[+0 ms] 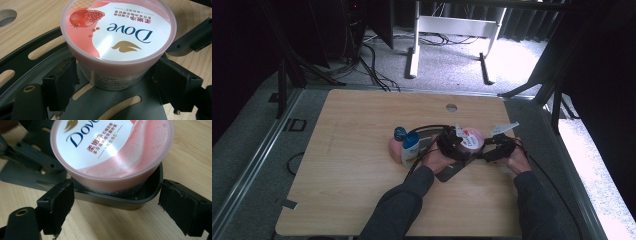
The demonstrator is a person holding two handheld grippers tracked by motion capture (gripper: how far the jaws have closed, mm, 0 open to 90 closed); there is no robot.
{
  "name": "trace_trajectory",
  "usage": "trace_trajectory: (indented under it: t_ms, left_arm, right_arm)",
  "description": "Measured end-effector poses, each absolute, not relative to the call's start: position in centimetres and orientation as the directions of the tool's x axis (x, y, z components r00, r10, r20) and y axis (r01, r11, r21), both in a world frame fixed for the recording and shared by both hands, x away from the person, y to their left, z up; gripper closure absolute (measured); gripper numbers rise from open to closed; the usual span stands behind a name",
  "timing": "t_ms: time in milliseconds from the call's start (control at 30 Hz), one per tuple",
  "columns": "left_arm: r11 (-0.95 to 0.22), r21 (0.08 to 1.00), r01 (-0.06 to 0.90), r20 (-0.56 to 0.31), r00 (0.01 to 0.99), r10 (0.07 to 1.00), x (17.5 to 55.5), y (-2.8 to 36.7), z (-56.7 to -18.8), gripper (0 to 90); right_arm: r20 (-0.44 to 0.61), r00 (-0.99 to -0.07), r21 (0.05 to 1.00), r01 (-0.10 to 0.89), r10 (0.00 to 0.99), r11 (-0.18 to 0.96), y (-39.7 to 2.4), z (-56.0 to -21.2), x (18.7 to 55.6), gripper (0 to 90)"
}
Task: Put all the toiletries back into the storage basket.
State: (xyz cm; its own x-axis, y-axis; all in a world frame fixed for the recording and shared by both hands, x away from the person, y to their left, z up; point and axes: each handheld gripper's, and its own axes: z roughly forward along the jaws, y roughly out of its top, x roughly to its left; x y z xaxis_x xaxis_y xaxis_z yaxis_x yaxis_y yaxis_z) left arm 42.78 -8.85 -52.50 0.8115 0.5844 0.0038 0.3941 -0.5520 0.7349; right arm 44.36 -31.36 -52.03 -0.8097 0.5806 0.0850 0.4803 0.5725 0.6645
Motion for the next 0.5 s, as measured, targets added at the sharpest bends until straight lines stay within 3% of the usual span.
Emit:
trace_trajectory:
  t_ms: [500]
  left_arm:
    - [-0.538,0.734,0.415,-0.011,0.799,0.601,42.2,-8.4,-52.3,23.5]
  right_arm:
    - [0.027,-0.811,0.677,0.445,0.585,0.586,-31.4,-52.1,43.2,14.9]
